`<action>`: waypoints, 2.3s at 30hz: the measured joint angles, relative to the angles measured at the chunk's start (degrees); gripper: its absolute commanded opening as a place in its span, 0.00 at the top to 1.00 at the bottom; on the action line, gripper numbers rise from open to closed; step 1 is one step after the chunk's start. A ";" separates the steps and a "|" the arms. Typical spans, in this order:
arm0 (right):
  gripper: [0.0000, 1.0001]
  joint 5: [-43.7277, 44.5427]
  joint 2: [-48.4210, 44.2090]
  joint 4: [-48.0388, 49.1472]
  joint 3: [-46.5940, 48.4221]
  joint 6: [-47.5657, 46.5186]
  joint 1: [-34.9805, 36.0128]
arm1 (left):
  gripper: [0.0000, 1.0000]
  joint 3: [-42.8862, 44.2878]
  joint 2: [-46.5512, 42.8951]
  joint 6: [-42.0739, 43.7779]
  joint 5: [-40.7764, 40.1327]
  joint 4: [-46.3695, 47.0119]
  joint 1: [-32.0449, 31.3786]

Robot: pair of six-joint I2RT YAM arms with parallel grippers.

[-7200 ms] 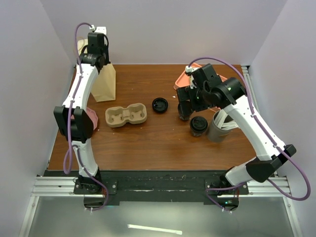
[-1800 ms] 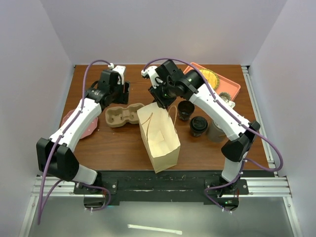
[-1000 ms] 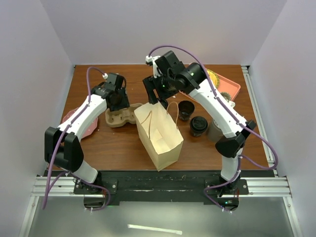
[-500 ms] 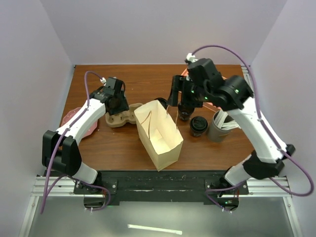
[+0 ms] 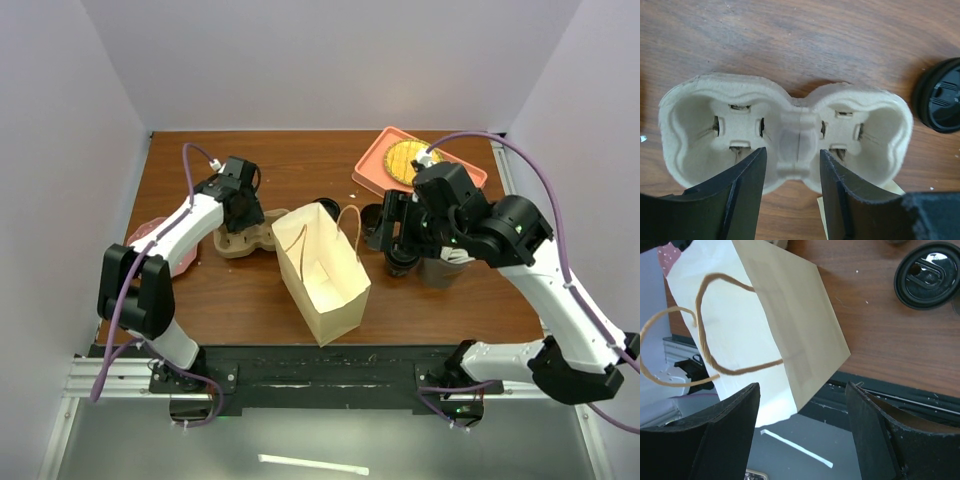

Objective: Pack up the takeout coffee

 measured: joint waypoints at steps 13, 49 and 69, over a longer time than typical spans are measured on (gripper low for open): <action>0.27 0.00 -3.34 -0.31 -3.63 0.98 0.00 | 0.50 0.74 3.26 0.24 -0.52 0.24 0.00; 0.27 -0.48 -3.21 -0.79 -4.04 0.57 0.00 | 0.57 8.24 6.34 3.85 -0.26 -3.45 -0.02; 0.27 -0.50 -4.83 -1.20 -5.31 1.27 0.00 | 0.50 7.19 9.88 7.89 1.81 -3.69 -0.61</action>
